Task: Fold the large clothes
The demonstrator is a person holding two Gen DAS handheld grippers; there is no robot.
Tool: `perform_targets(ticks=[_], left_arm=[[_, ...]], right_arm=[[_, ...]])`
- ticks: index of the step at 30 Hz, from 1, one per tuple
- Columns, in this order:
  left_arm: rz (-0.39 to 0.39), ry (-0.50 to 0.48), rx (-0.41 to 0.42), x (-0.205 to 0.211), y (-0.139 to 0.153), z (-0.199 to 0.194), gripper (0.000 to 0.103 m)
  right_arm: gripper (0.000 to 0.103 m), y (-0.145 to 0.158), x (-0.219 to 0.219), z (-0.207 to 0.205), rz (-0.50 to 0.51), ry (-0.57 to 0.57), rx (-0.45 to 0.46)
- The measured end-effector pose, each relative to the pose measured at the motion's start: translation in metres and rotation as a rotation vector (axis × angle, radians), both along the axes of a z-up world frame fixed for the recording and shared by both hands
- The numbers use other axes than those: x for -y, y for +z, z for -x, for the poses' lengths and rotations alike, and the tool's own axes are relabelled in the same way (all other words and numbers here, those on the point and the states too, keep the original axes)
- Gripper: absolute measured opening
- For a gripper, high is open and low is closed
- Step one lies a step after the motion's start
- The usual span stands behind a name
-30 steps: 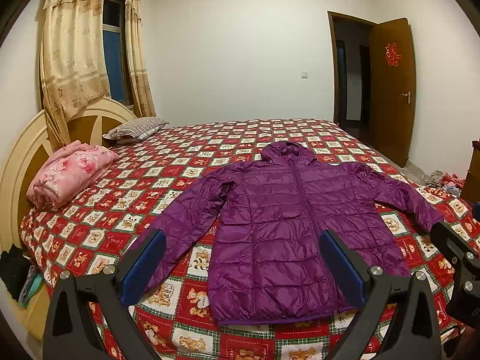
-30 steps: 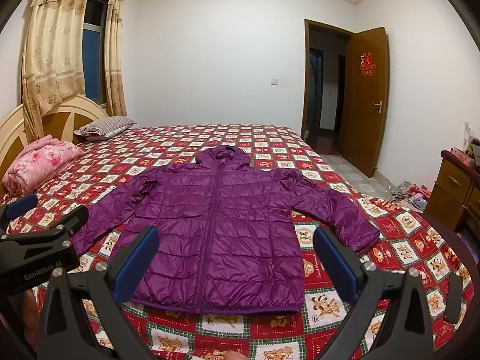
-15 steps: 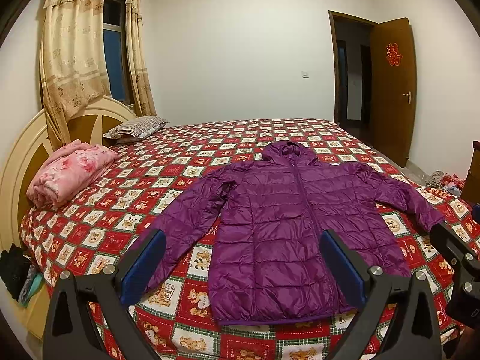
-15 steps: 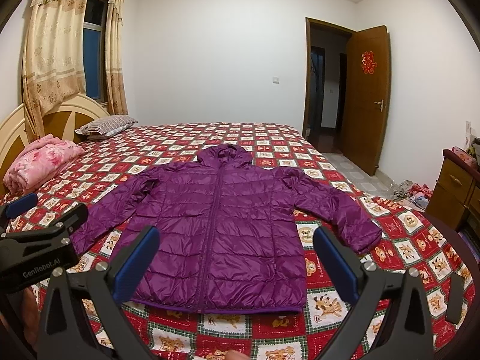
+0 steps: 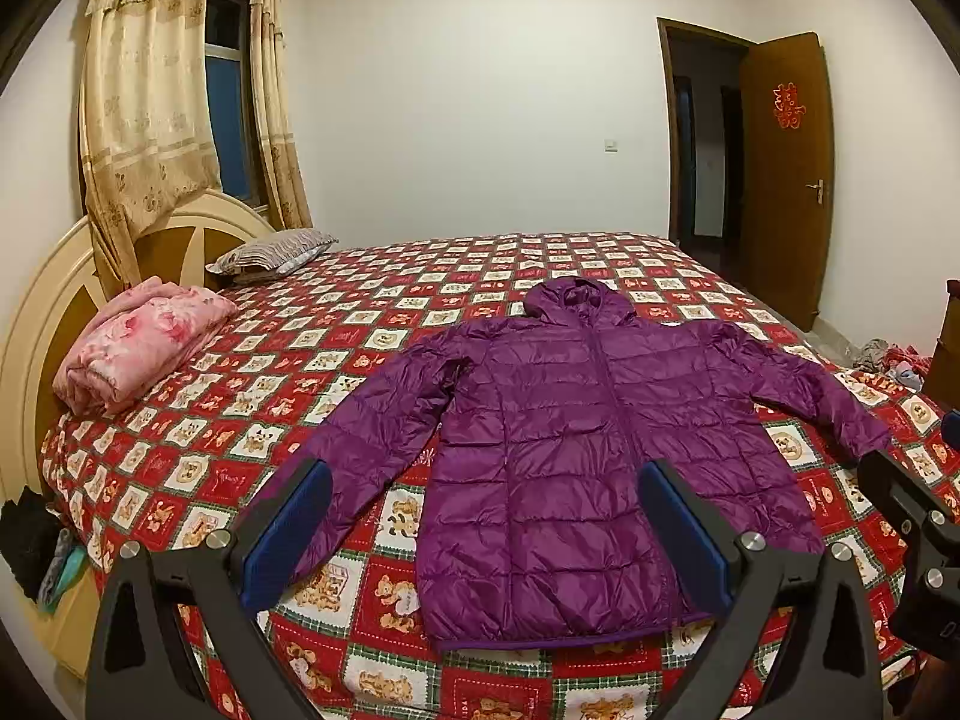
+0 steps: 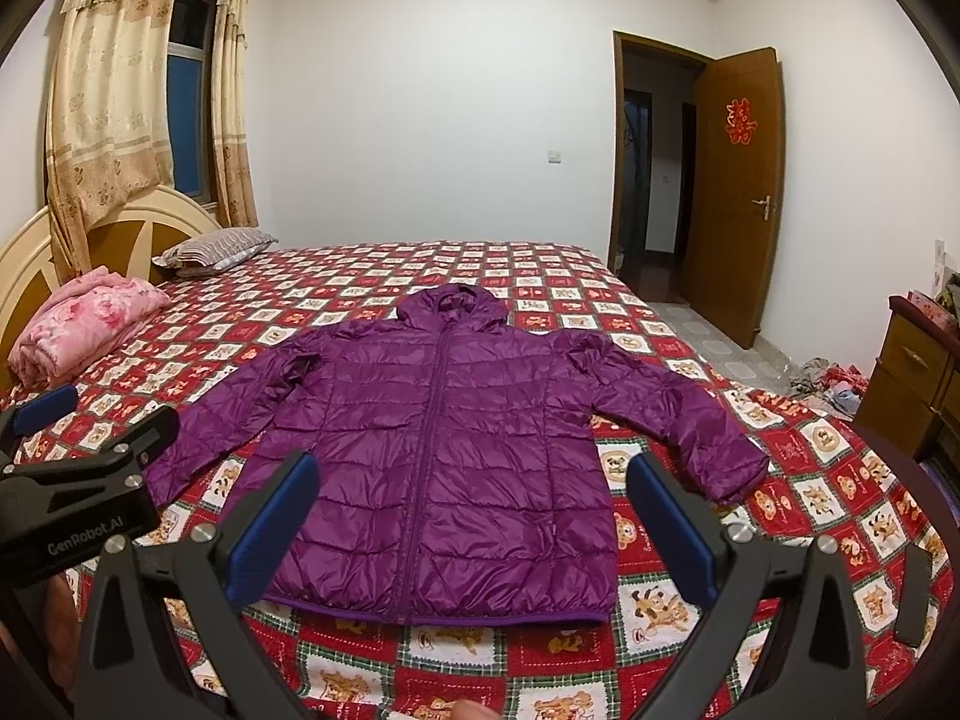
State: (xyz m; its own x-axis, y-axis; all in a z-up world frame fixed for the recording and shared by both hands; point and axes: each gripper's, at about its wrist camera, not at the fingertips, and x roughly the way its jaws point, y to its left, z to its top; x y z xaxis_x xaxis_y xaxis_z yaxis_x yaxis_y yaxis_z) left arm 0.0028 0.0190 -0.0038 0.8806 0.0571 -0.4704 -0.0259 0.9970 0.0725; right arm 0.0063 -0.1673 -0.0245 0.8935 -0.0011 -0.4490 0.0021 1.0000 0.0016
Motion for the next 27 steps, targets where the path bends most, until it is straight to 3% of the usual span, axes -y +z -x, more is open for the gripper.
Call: perform_targets(ticks=[15,27], left_arm=[[-0.007,0.0,-0.02,-0.002,-0.007,-0.004,0.102],[-0.076,-0.039,-0.125,0.019,-0.052,-0.083,0.102]], right_arm=[[0.103,-0.006,0.003,-0.005,-0.014,0.008,-0.026],[0.103,-0.061,0.053,-0.07,-0.066,-0.067,-0.182]])
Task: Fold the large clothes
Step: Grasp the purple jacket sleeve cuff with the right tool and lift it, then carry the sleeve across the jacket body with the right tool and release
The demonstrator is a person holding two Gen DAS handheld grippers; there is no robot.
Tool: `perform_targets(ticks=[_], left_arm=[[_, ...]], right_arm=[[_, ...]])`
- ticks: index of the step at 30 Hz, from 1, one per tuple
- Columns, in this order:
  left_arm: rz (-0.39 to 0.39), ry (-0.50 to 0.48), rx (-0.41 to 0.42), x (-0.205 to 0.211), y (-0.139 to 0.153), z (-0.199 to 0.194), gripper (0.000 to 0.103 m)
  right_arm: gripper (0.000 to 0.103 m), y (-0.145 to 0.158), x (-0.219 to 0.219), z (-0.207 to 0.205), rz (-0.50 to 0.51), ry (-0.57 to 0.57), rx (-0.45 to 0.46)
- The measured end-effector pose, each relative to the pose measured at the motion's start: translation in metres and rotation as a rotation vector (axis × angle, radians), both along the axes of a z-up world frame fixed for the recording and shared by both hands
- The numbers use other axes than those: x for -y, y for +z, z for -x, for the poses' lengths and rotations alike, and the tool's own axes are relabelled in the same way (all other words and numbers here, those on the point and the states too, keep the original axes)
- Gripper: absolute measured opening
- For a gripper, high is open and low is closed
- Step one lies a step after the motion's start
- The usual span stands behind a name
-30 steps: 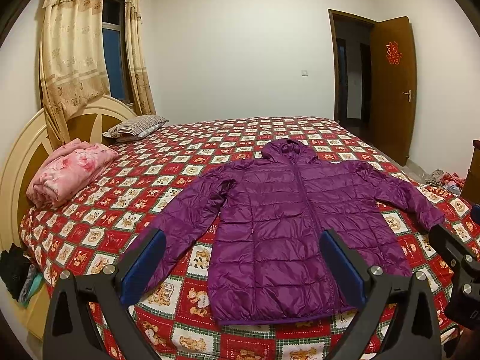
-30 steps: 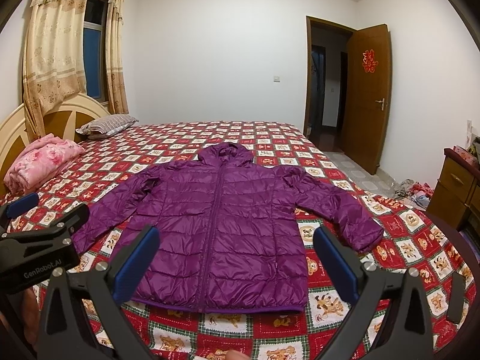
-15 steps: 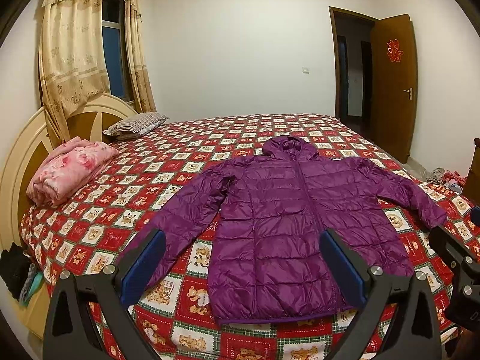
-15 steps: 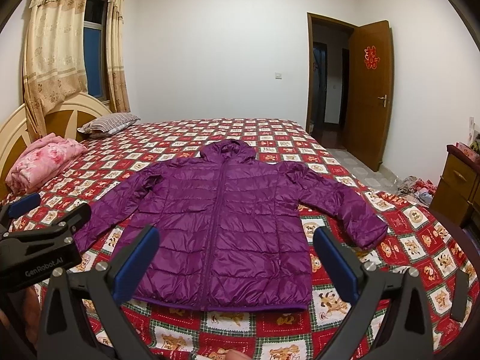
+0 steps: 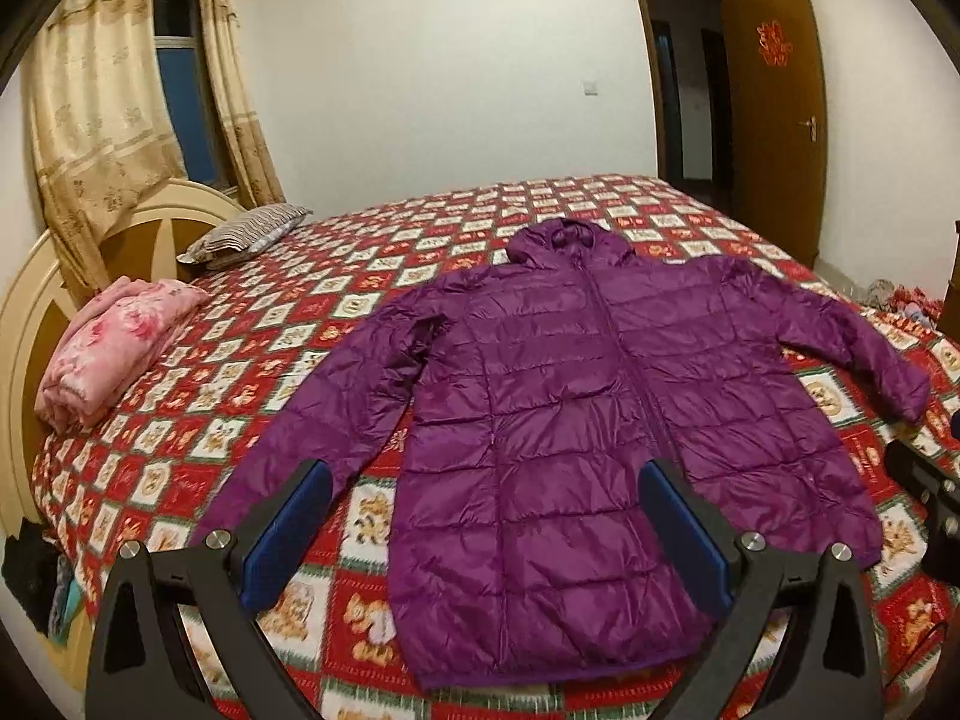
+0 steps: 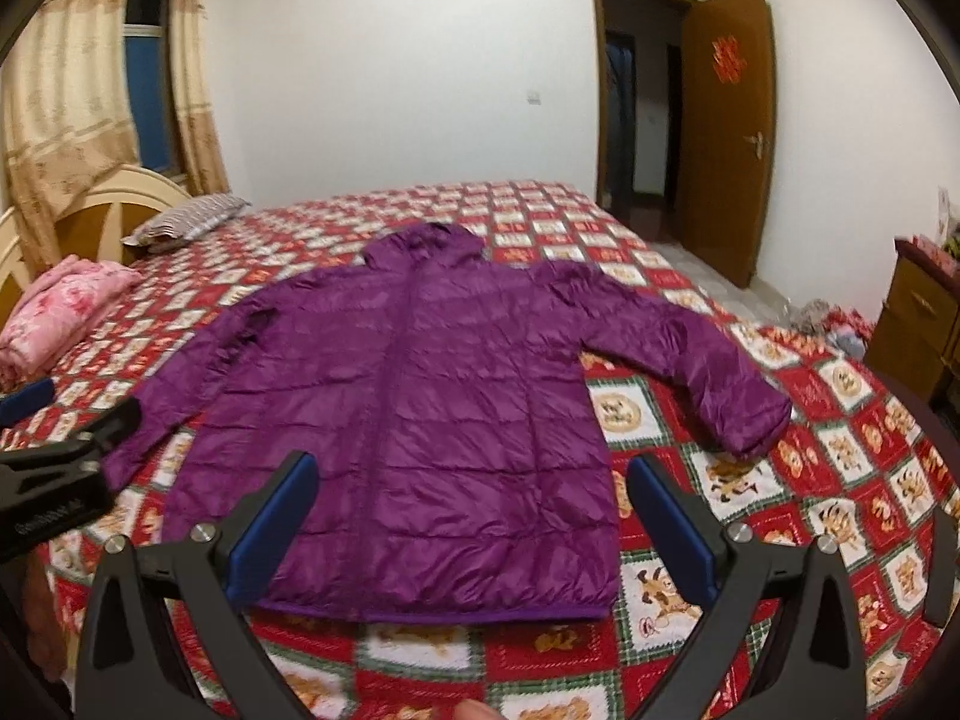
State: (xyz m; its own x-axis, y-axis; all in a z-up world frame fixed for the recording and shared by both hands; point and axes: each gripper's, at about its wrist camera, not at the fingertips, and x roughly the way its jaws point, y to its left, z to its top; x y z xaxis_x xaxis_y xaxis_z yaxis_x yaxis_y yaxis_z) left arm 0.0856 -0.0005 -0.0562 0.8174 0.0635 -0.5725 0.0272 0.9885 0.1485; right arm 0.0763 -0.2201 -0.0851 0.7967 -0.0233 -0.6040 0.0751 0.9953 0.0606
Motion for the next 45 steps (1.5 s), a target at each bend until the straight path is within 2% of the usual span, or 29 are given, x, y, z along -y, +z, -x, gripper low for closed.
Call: perform_targets(ticks=[4,12,18,22,25,26,27,28,29,30,35,39,42,45], left_arm=[[-0.027,0.002,-0.027,0.004,-0.018,-0.036,0.102],[-0.073,0.039,-0.072,0.001,-0.046,-0.107,0.102],[-0.118,0.071,-0.099,-0.007,-0.062,-0.149,0.102],[-0.144,0.092,-0.129,-0.015,-0.07,-0.172,0.102],[-0.161,0.1,-0.146,-0.019,-0.075,-0.184,0.102],[-0.169,0.1,-0.154,-0.019,-0.076,-0.187,0.102],[-0.177,0.096,-0.159,-0.02,-0.077,-0.188,0.102],[-0.185,0.091,-0.161,-0.021,-0.077,-0.19,0.102],[-0.195,0.089,-0.161,-0.022,-0.077,-0.192,0.102],[-0.211,0.09,-0.16,-0.024,-0.077,-0.194,0.102],[-0.251,0.125,-0.131,-0.047,-0.067,-0.213,0.102],[-0.237,0.173,-0.119,-0.075,-0.059,-0.239,0.102],[-0.229,0.225,-0.113,-0.095,-0.052,-0.255,0.102],[-0.202,0.253,-0.109,-0.108,-0.045,-0.263,0.102]], right_arm=[[0.103,-0.022,0.039,-0.025,-0.025,-0.076,-0.05],[0.103,-0.055,0.147,-0.068,-0.095,-0.309,-0.155],[0.089,-0.062,0.216,-0.084,-0.133,-0.442,-0.211],[0.081,-0.074,0.241,-0.09,-0.157,-0.468,-0.247],[0.065,-0.083,0.244,-0.098,-0.175,-0.441,-0.289],[0.056,-0.084,0.243,-0.1,-0.16,-0.436,-0.297],[0.037,-0.084,0.245,-0.101,-0.145,-0.431,-0.291],[0.022,-0.082,0.246,-0.102,-0.137,-0.421,-0.288],[0.015,-0.081,0.249,-0.104,-0.146,-0.412,-0.288],[0.013,-0.078,0.253,-0.104,-0.143,-0.415,-0.29],[0.01,-0.047,0.284,-0.108,-0.028,-0.469,-0.247],[0.01,-0.016,0.296,-0.121,0.049,-0.491,-0.201],[0.009,0.012,0.291,-0.13,0.081,-0.488,-0.137],[0.009,0.042,0.266,-0.144,0.124,-0.445,-0.066]])
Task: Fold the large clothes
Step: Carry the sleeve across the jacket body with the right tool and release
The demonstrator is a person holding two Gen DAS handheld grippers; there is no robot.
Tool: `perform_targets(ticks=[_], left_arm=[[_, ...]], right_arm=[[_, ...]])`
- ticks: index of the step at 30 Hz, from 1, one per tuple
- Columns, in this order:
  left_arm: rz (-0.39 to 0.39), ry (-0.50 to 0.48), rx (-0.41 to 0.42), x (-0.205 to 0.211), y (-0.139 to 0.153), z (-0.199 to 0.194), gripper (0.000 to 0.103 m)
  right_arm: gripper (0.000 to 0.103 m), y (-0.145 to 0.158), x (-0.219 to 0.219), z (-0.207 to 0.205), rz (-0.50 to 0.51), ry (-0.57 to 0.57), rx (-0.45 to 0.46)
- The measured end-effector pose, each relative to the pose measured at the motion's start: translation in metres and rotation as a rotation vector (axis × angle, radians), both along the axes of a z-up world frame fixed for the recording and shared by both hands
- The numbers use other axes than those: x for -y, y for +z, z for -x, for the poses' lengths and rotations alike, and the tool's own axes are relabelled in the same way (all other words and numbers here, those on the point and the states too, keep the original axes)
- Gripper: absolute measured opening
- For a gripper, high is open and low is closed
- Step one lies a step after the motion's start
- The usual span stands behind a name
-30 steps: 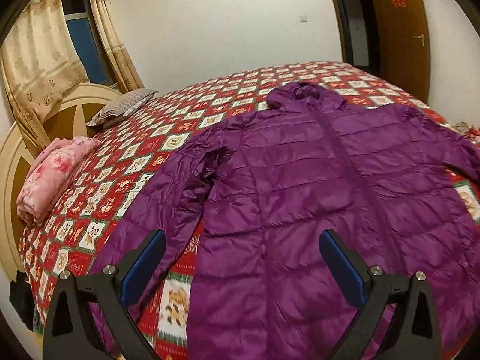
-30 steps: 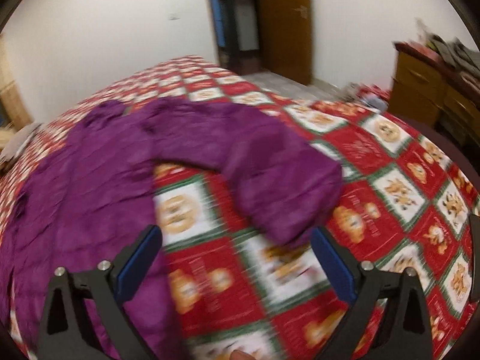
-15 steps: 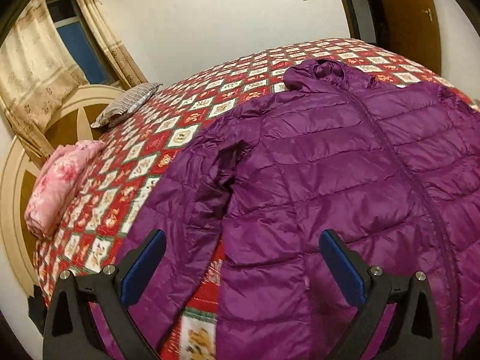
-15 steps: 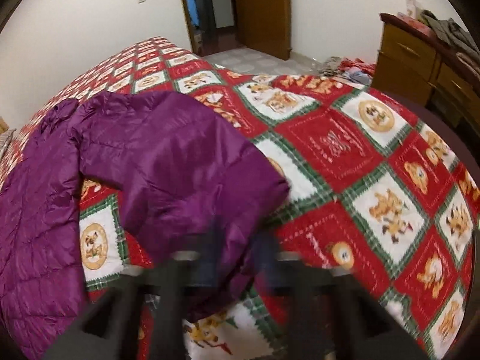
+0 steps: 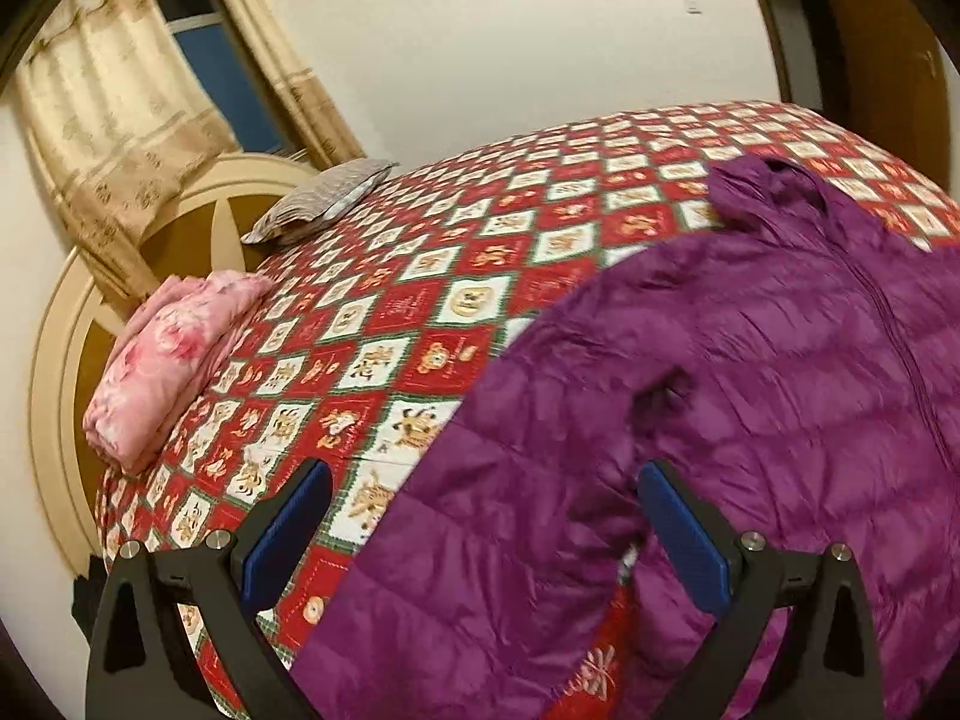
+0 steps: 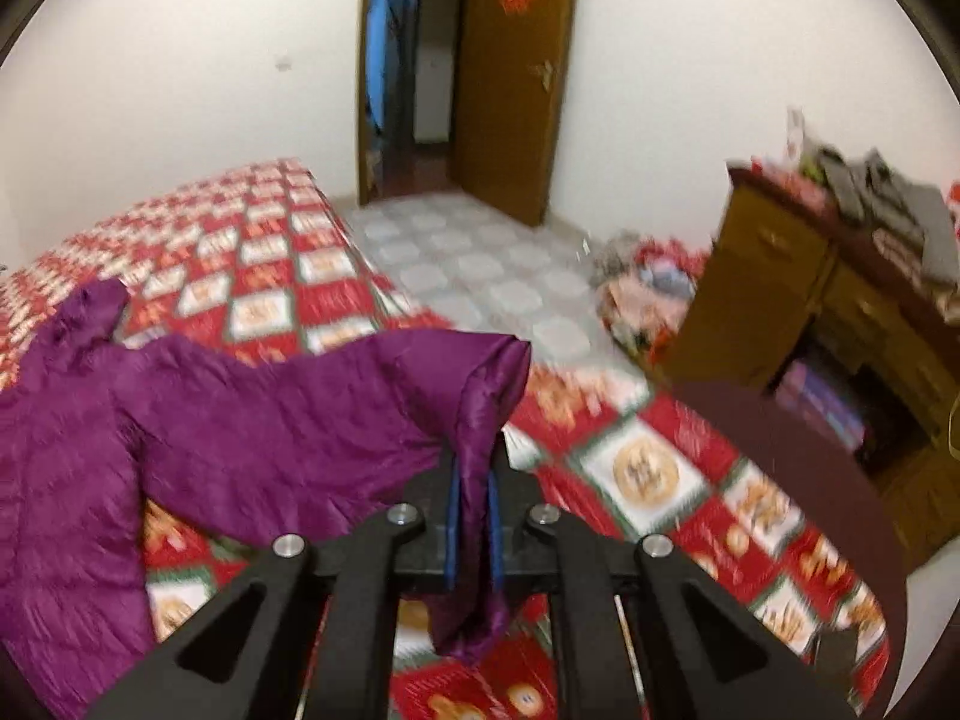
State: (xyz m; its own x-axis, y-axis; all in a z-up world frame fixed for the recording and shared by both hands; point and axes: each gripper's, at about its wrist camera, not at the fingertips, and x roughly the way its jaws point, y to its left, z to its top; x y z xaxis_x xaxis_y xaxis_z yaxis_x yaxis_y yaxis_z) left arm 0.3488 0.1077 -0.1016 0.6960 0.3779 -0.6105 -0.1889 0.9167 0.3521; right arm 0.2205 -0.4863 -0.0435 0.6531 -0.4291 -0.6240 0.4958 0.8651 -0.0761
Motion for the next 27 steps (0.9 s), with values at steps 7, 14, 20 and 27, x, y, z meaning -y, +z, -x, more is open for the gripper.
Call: perform_targets(ticks=[7,14,20,27], left_arm=[[0.026,0.009,0.023,-0.007,0.006,-0.007,0.102],[0.046,0.003,0.024,-0.013,0.002,-0.007,0.102],[0.056,0.026,0.004,-0.025,-0.013,-0.01,0.102],[0.088,0.021,-0.035,-0.017,-0.029,-0.014,0.102]], right_arm=[[0.009,0.031,-0.099,-0.049,0.141,0.199,0.062],[0.009,0.008,-0.22,-0.099,0.228,0.443,0.039],[0.009,-0.045,-0.297,-0.132,0.278,0.559,-0.025],[0.012,-0.097,-0.348,-0.151,0.265,0.618,-0.047]])
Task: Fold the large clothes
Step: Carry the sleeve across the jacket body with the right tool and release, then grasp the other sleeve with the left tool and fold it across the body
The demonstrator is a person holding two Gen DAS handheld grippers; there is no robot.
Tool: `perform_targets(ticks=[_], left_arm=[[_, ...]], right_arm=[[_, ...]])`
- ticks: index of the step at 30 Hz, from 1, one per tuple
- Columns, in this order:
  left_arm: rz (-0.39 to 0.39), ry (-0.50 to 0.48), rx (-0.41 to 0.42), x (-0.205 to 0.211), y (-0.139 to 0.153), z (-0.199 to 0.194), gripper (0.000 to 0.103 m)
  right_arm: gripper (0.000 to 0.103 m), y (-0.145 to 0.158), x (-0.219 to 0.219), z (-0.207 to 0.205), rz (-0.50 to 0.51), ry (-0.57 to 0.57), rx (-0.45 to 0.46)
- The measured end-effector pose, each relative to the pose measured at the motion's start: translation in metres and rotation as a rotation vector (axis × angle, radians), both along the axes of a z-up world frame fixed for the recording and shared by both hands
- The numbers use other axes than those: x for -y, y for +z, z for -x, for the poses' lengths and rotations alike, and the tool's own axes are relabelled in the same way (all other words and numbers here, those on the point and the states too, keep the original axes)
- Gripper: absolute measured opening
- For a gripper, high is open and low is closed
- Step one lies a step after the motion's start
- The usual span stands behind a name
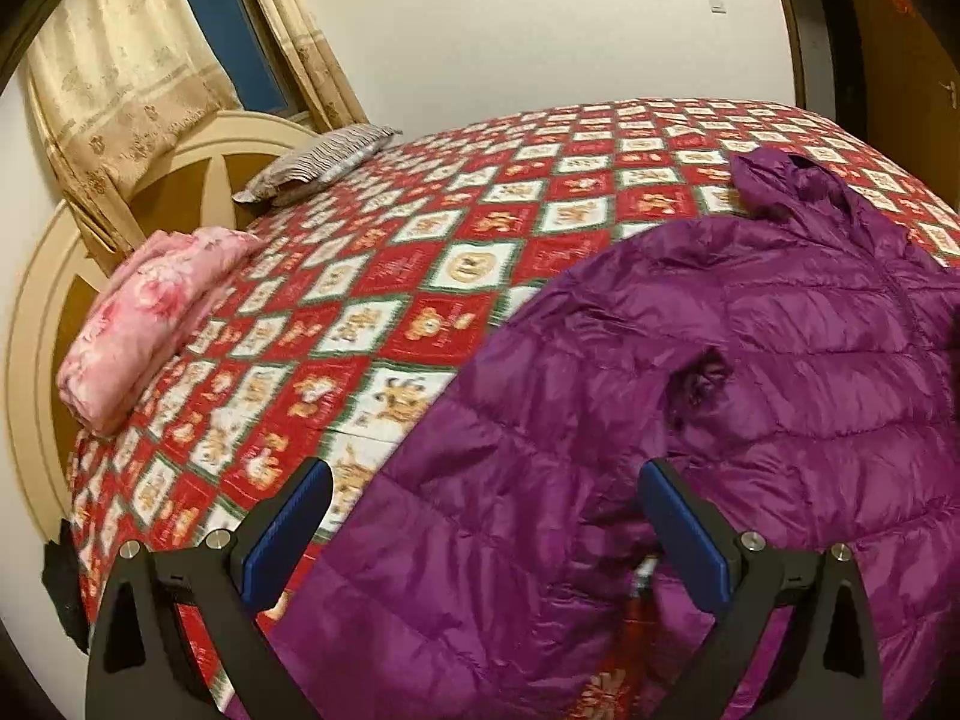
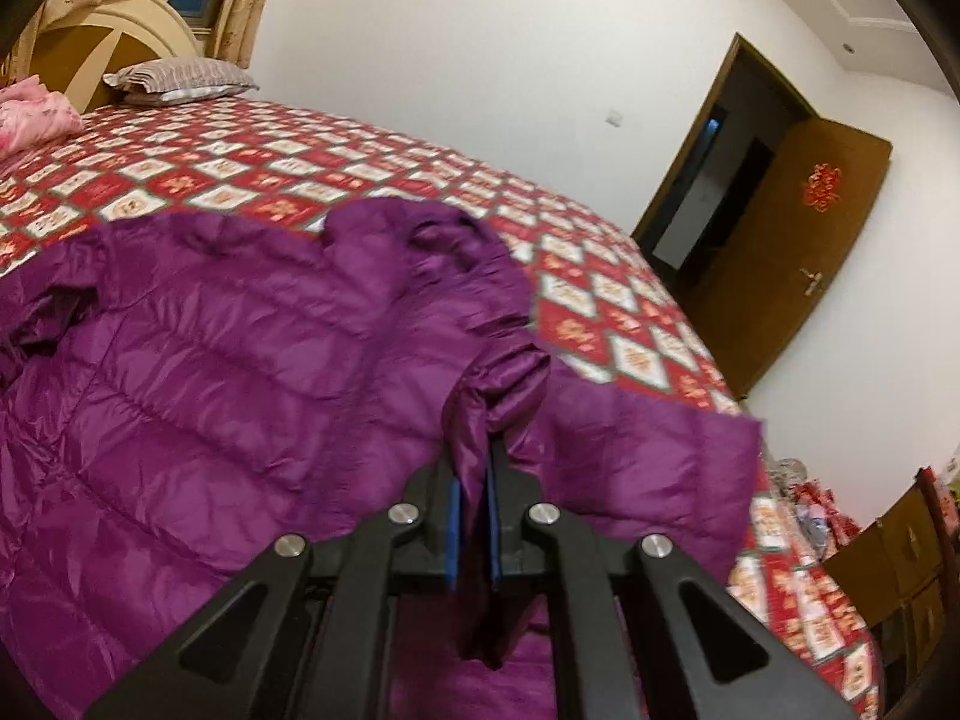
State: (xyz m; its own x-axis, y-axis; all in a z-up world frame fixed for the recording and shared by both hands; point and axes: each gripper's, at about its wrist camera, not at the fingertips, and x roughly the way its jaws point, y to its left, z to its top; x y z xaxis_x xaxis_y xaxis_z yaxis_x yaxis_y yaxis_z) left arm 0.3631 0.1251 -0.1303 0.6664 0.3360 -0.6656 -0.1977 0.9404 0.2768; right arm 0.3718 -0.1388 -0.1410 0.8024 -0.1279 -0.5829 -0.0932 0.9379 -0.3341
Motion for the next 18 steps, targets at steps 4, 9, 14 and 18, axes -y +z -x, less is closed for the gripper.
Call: perform_targets(ticks=[4,9,14,18], left_arm=[[0.02,-0.025,0.012,0.016,0.007,0.0,0.102],[0.059,-0.095,0.051,0.054,0.026,0.001,0.102],[0.108,-0.198,0.031,0.119,0.03,-0.011,0.102],[0.164,-0.288,-0.025,0.174,0.022,-0.033,0.102]], right_arm=[[0.083,0.001,-0.008,0.019,-0.034,0.071,-0.022],[0.086,0.012,0.011,0.052,-0.039,0.068,-0.002],[0.086,0.013,0.065,0.068,-0.055,-0.046,-0.003],[0.086,-0.002,0.103,0.064,-0.085,-0.131,-0.041]])
